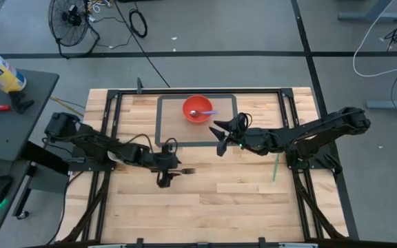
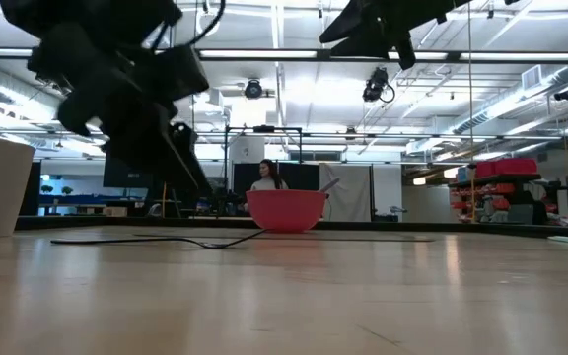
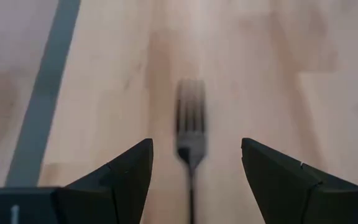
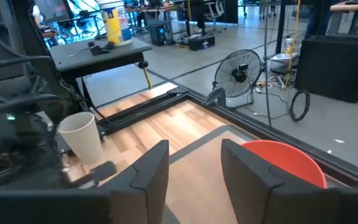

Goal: Pick & Place Utensil
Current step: Put the black fork into the orange bowl

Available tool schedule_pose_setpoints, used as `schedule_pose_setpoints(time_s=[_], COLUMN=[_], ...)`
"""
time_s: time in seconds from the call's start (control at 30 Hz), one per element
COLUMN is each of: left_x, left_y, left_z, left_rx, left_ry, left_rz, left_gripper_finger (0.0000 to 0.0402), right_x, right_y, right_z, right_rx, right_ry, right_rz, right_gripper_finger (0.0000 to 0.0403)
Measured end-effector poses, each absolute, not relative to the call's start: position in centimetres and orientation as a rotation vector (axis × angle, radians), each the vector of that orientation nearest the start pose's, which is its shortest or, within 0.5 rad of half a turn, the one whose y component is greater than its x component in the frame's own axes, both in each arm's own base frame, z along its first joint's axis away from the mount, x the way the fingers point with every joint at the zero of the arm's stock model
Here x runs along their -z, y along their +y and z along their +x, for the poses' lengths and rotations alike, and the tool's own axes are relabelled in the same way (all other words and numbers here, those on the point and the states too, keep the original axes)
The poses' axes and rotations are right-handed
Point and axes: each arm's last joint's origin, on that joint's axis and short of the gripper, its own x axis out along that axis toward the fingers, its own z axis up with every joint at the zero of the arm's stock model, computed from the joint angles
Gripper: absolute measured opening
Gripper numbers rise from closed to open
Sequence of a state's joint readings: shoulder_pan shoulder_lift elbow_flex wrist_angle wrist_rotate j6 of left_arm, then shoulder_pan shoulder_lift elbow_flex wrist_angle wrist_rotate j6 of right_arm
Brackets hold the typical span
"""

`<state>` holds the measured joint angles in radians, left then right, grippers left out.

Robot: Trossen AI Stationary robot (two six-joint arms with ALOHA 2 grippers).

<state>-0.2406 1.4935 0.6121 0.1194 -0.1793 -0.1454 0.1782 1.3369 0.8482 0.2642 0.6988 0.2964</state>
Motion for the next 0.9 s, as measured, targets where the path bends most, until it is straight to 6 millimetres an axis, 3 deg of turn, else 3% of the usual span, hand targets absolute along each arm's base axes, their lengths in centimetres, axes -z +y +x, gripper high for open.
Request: schedule_pose_setpoints(time_s=[0.3,0.57,0.9], left_x=[-12.7,-11.2,-11.0], left_y=[-5.5,-5.5,-5.0], left_z=[26.8,27.0,27.0], left_rx=[0.014,0.007,-0.008], left_ry=[0.846,0.9,0.913], left_rz=[0.014,0.025,0.031], left_gripper_finger=[0.0234,0.0174,0.0095], right_x=[-27.7,-27.6,-27.6], right_y=[3.5,3.5,3.5], right_z=[28.9,28.9,28.9], right_rx=[0.529,0.531,0.529], right_ry=[0.142,0.148,0.151], right_rz=[0.187,0.183,0.172], right_gripper_finger=[0.0149,0.0149,0.0149])
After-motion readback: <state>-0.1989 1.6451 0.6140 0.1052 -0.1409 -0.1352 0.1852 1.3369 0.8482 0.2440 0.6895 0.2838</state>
